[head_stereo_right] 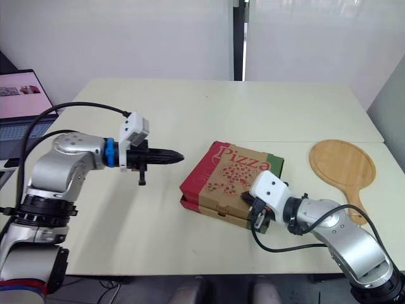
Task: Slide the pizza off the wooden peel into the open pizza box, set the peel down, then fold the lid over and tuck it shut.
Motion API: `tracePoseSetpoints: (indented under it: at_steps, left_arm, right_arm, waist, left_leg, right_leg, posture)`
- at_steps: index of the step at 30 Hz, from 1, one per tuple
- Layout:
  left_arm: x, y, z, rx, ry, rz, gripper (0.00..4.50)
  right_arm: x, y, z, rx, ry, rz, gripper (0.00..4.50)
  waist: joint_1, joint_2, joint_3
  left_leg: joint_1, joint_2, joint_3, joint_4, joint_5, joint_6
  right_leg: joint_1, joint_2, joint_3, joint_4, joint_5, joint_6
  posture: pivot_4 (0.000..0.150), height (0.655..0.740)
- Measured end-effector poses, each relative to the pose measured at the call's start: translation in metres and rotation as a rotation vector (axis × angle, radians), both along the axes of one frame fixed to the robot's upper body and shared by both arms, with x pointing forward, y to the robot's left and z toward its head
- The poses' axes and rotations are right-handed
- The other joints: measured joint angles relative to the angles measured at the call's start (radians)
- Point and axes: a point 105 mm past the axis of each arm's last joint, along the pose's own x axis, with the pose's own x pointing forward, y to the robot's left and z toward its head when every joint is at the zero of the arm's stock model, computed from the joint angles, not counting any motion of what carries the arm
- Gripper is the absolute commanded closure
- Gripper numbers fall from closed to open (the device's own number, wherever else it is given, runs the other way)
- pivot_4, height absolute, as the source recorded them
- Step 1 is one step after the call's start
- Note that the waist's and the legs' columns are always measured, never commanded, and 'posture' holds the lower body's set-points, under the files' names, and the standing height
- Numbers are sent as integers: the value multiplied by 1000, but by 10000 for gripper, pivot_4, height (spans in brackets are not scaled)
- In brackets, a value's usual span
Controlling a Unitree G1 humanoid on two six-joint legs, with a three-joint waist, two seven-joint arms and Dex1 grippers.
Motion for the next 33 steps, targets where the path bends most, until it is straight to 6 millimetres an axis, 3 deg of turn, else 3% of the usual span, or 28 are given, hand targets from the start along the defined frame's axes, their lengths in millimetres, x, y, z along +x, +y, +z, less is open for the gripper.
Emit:
tracePoseSetpoints:
  at_steps: [7,24,33]
  left_arm:
    - [-18,1,-41,125,85,-105,45000]
    - [-17,-22,-45,121,17,-192,45000]
    - [-18,-21,-51,126,34,-184,45000]
  right_arm:
    - [0,0,0,-6,-4,2,44766]
    - [-3,0,-3,-15,12,20,44766]
    - [-5,2,-6,-21,22,30,44766]
  waist:
    - [3,0,0]
    - [3,0,0]
    - [3,0,0]
  left_leg:
    - [-1,0,0,0,0,0]
    - [-1,0,0,0,0,0]
    - [-1,0,0,0,0,0]
  right_leg:
    - [0,0,0,0,0,0]
    - [0,0,0,0,0,0]
    - [0,0,0,0,0,0]
  posture:
    - [1500,7281]
    - [1500,7281]
    - [1500,7281]
